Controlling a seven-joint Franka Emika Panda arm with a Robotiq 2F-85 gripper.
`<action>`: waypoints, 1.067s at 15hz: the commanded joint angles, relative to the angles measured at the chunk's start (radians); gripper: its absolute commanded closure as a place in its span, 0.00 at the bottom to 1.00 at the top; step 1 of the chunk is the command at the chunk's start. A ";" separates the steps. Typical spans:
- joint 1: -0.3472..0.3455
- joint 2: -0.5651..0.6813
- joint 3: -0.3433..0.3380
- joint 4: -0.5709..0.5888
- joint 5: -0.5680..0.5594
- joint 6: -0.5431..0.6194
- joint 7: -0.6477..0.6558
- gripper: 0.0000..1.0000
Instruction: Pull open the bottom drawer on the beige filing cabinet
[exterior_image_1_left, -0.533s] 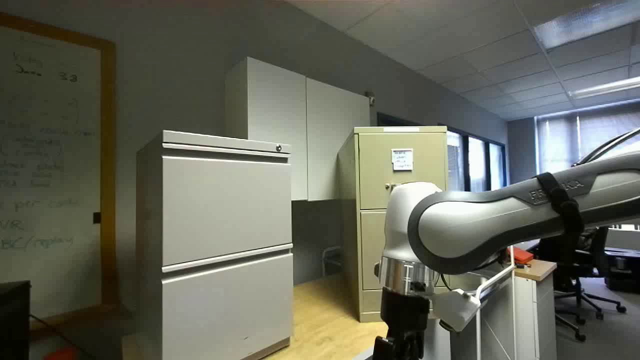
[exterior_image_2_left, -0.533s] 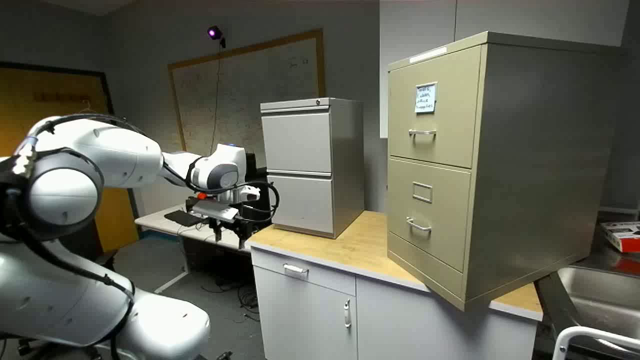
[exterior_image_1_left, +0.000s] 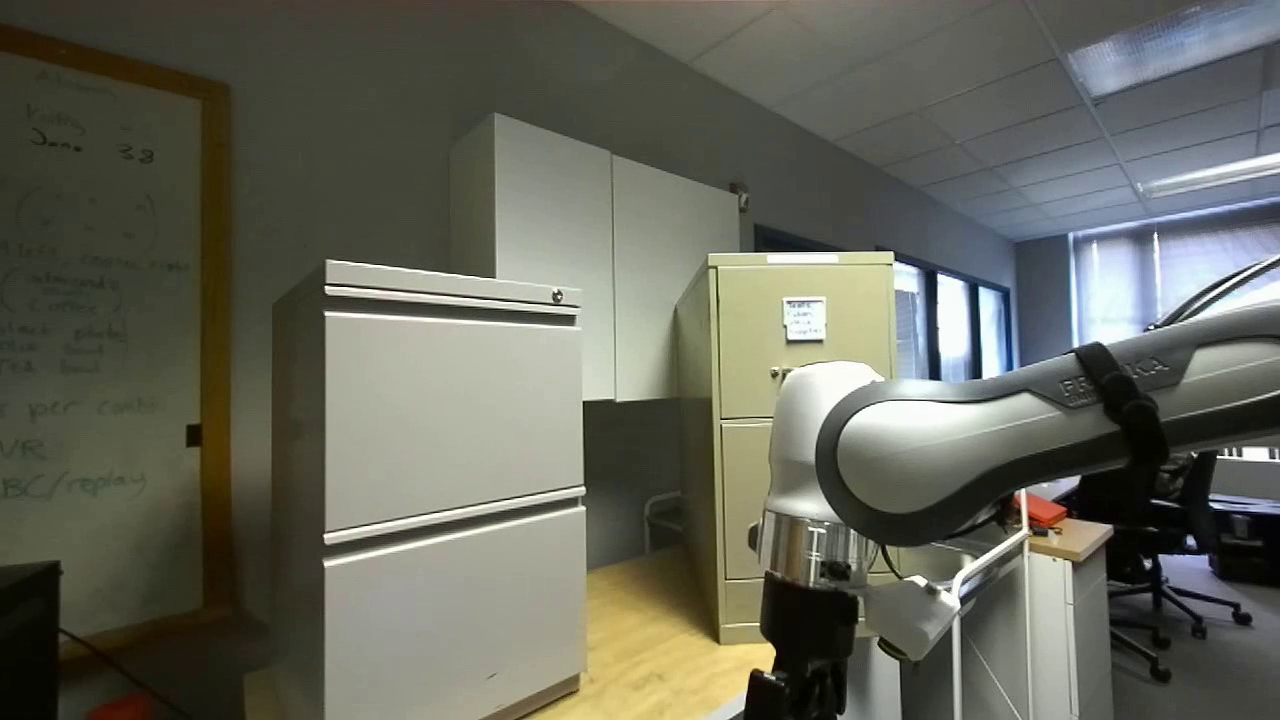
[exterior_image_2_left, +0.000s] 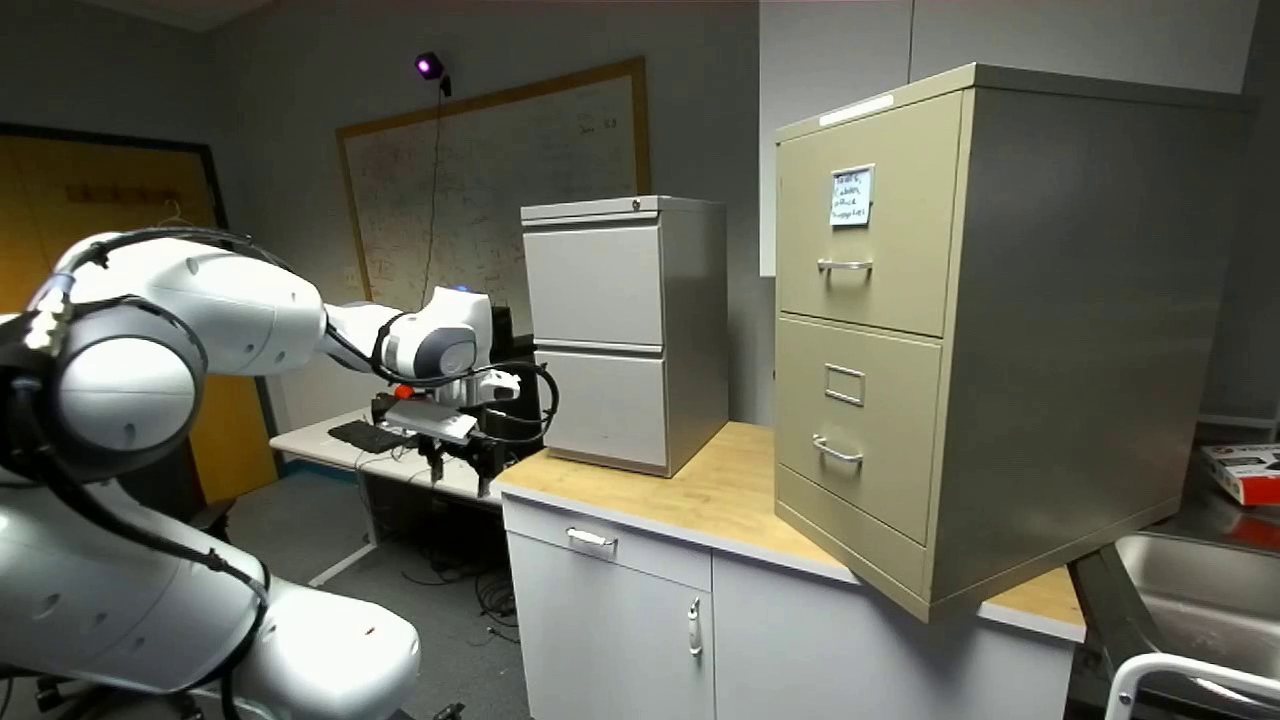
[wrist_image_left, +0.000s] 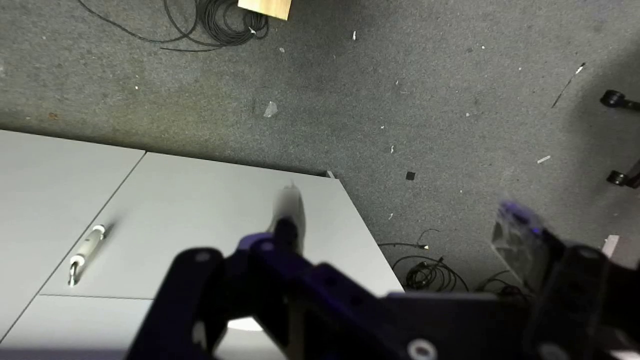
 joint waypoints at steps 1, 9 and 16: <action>-0.019 0.012 0.006 0.009 0.005 0.011 0.002 0.00; -0.030 0.246 -0.095 0.123 0.200 0.498 -0.038 0.00; 0.023 0.365 -0.305 0.171 0.674 0.772 -0.302 0.00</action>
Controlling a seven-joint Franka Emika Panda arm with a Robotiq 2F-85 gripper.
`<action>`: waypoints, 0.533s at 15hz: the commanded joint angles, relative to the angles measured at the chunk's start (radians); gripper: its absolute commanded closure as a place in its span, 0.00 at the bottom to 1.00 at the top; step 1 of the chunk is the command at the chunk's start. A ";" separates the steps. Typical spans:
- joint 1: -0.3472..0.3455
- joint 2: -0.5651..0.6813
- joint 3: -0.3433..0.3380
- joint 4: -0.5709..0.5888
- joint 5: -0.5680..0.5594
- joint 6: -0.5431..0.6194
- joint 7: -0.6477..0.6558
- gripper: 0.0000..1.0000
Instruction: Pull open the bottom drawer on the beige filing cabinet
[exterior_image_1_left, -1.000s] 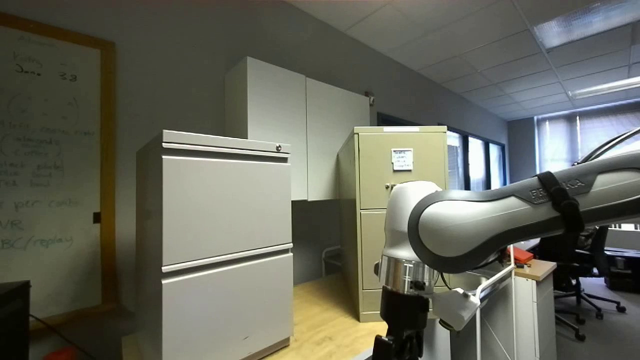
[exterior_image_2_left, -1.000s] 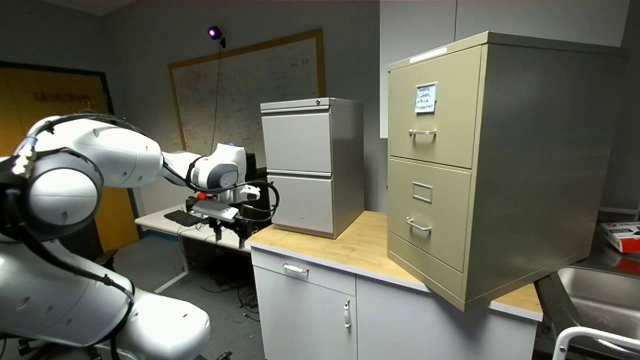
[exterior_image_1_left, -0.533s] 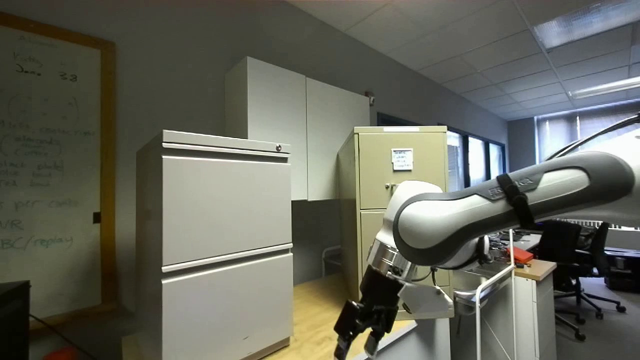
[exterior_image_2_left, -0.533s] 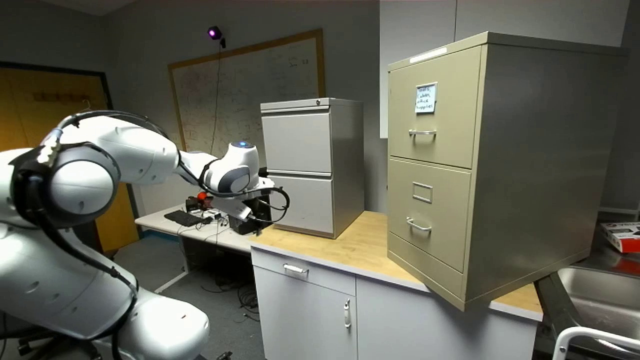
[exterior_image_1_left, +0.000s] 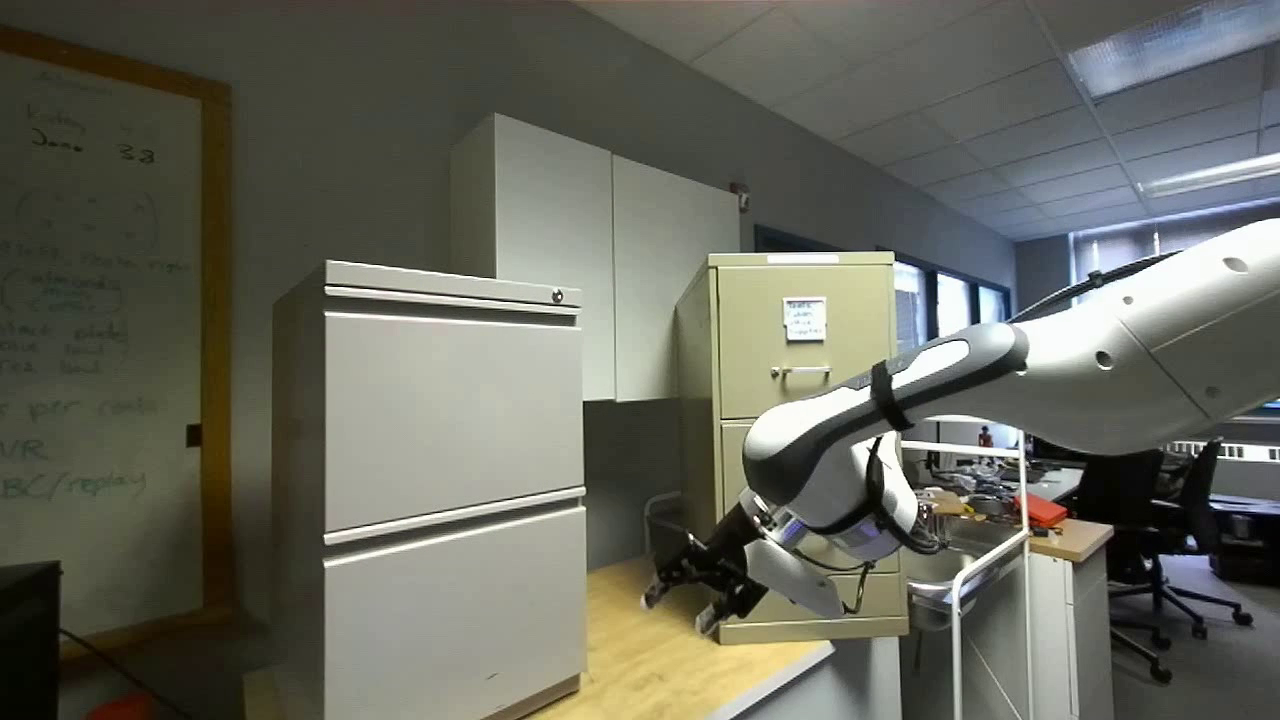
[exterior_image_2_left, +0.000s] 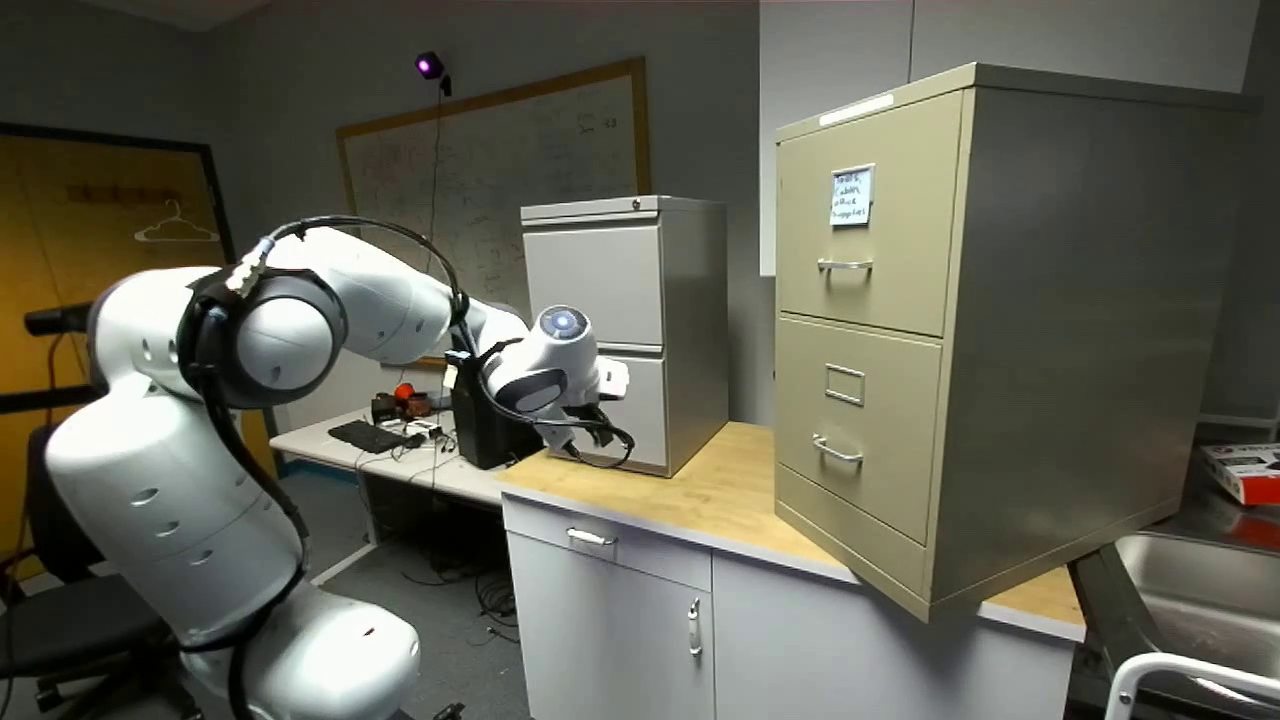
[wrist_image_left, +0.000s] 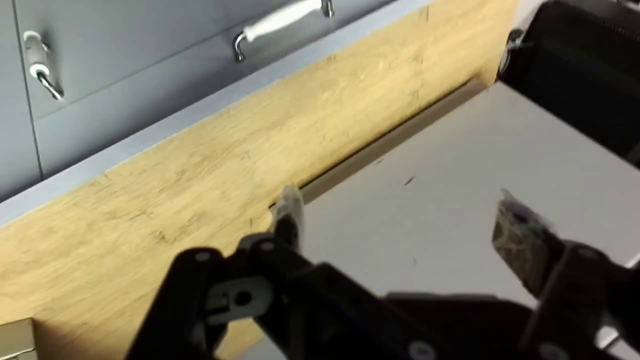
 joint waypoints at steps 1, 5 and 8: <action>0.042 0.024 -0.115 0.037 0.271 0.058 -0.182 0.00; 0.036 0.024 -0.233 0.063 0.569 0.060 -0.410 0.00; 0.016 0.046 -0.316 0.089 0.741 0.029 -0.551 0.00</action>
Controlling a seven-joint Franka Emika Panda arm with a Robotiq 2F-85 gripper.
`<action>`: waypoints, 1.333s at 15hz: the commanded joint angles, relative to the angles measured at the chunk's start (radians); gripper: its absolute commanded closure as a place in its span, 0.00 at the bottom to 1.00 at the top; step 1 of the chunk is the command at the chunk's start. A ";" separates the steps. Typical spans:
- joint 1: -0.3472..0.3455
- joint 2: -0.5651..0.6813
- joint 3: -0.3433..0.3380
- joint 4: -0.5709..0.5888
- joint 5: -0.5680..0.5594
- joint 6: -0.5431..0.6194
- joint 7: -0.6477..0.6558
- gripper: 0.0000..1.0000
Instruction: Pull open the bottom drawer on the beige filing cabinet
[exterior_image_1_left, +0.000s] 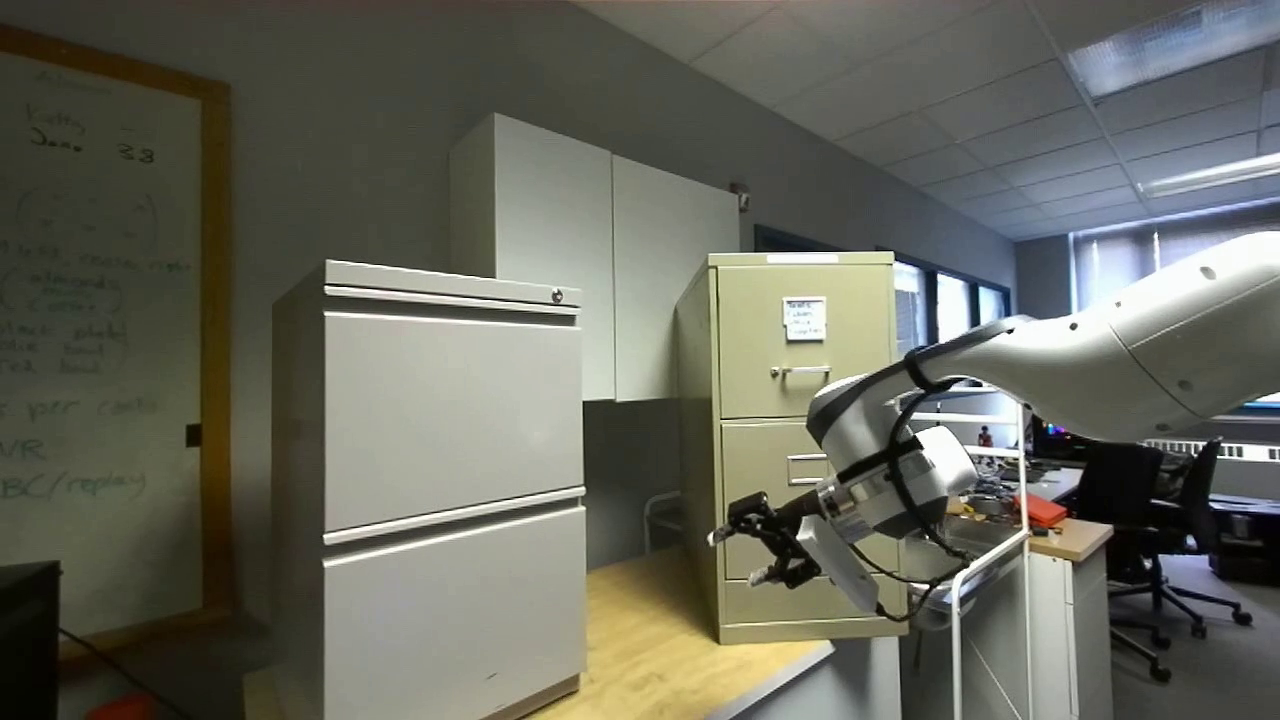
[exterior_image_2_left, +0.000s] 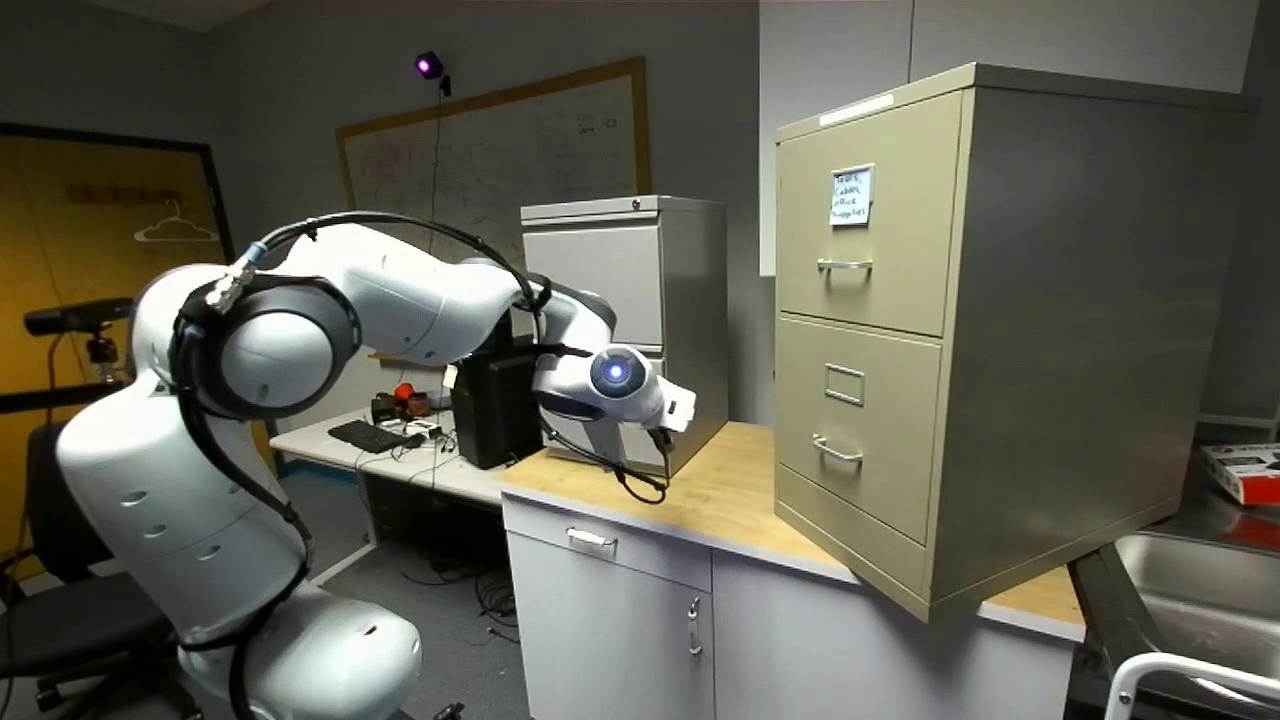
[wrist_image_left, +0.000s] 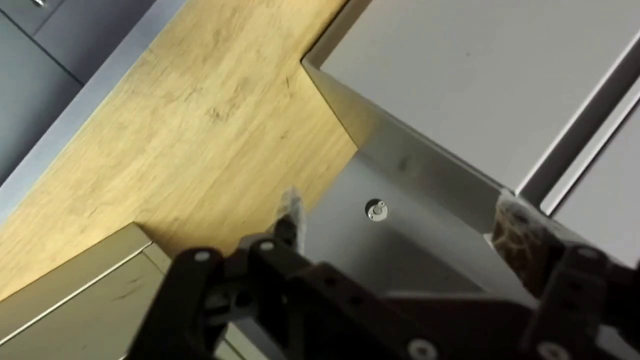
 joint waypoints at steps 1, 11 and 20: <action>-0.011 0.031 -0.090 0.045 0.177 -0.037 -0.145 0.00; -0.013 0.077 -0.145 0.015 0.232 -0.040 -0.167 0.00; -0.025 0.190 -0.199 0.131 0.334 -0.089 -0.225 0.00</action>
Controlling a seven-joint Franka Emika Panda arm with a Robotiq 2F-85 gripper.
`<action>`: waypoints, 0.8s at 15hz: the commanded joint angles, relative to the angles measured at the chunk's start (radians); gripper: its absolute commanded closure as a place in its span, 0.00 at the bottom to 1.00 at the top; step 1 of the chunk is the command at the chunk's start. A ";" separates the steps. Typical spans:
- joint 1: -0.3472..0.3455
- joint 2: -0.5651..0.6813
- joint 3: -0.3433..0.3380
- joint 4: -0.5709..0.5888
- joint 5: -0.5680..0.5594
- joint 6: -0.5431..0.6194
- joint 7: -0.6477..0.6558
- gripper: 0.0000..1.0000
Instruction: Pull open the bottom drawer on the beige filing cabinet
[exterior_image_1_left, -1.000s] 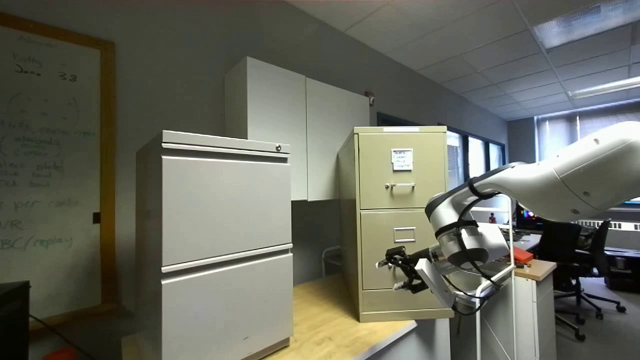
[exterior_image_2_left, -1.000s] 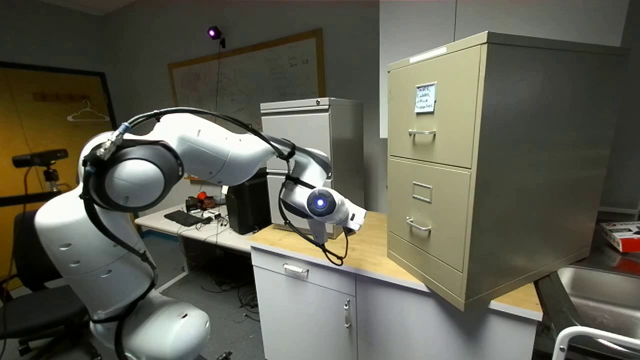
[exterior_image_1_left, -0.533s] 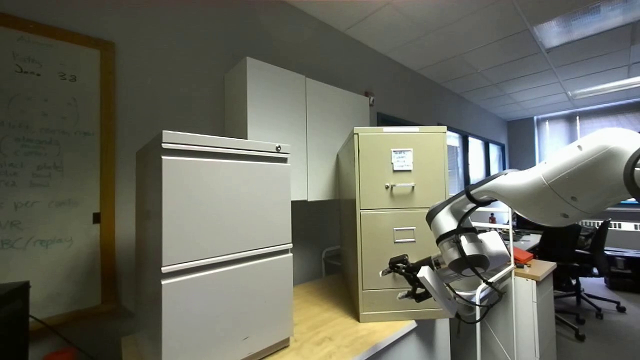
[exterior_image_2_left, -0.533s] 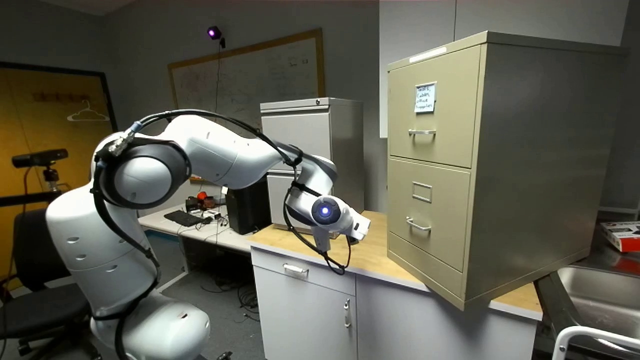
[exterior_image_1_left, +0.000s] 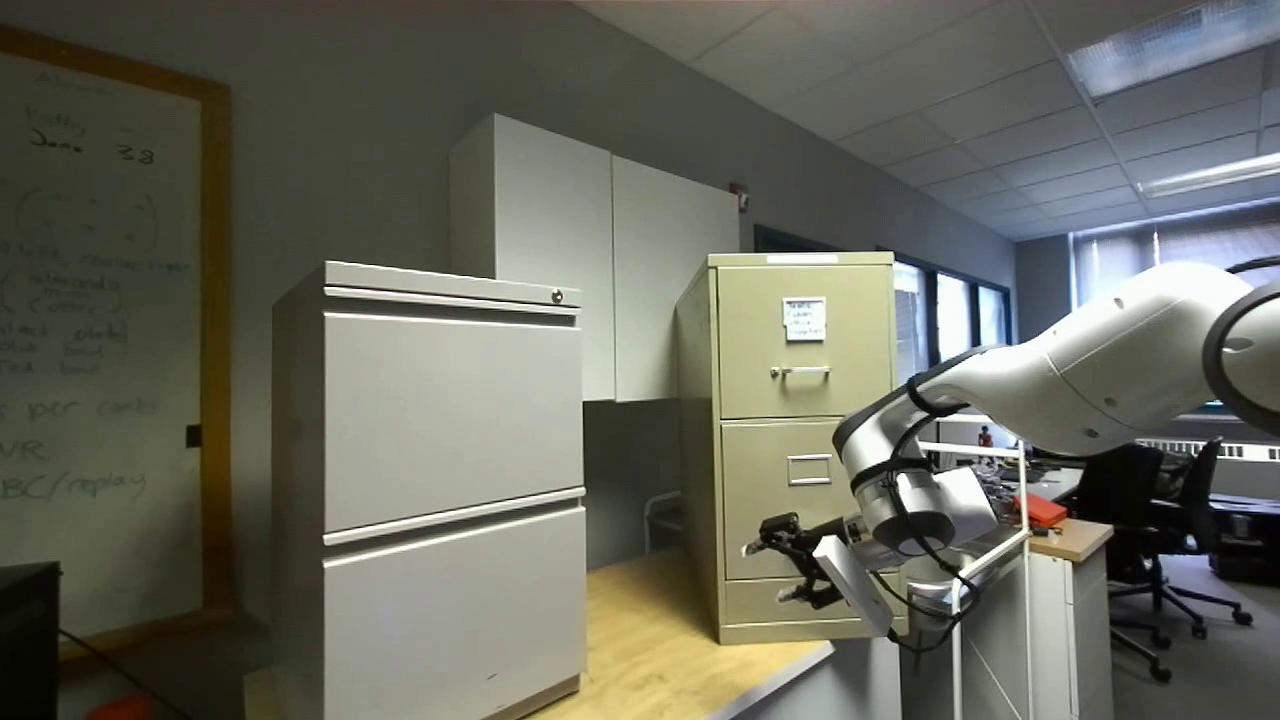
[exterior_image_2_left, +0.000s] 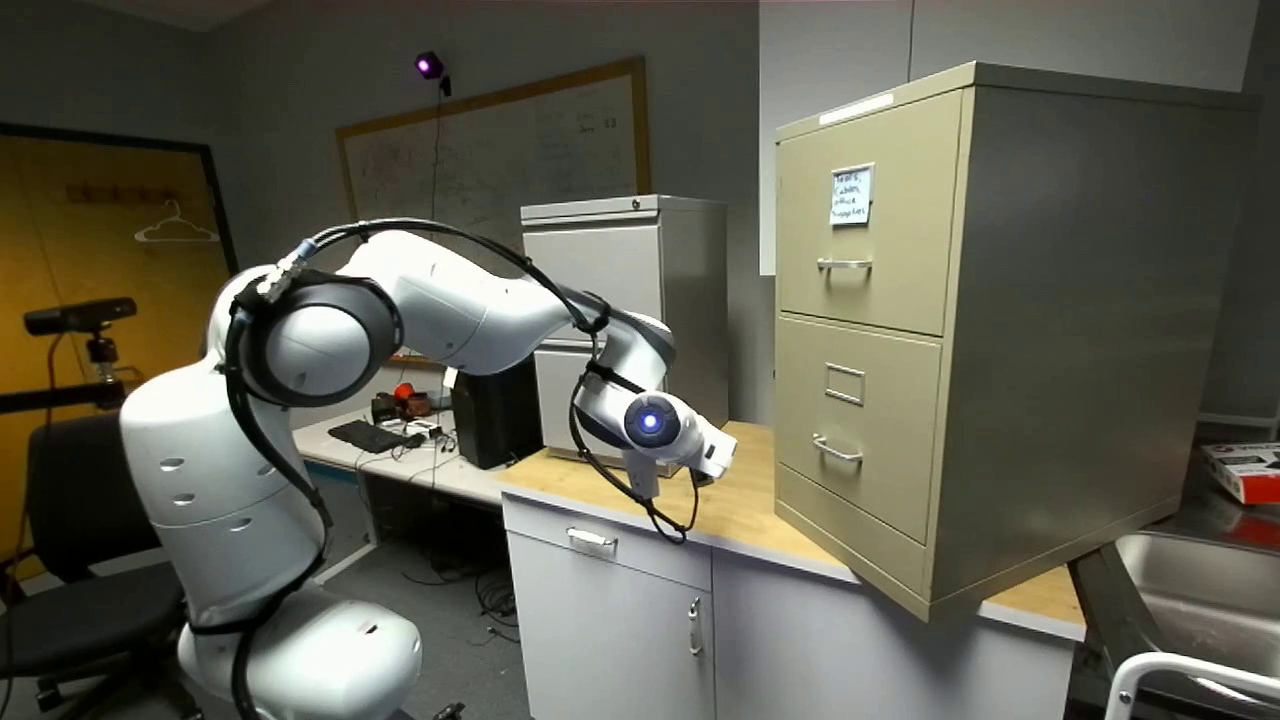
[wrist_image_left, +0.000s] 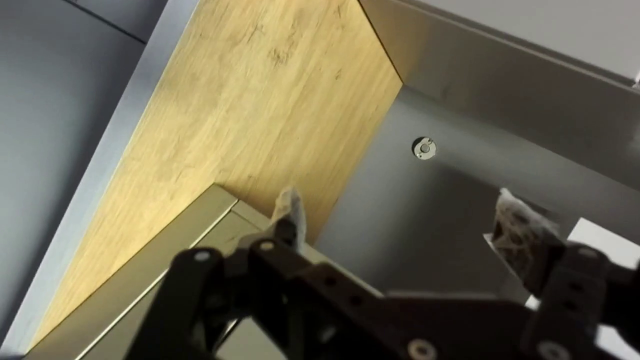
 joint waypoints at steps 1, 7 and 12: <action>-0.043 0.052 -0.060 0.082 0.048 -0.041 -0.048 0.00; -0.100 0.112 -0.136 0.175 0.139 -0.105 -0.090 0.00; -0.331 0.209 0.000 0.257 0.216 -0.189 -0.112 0.00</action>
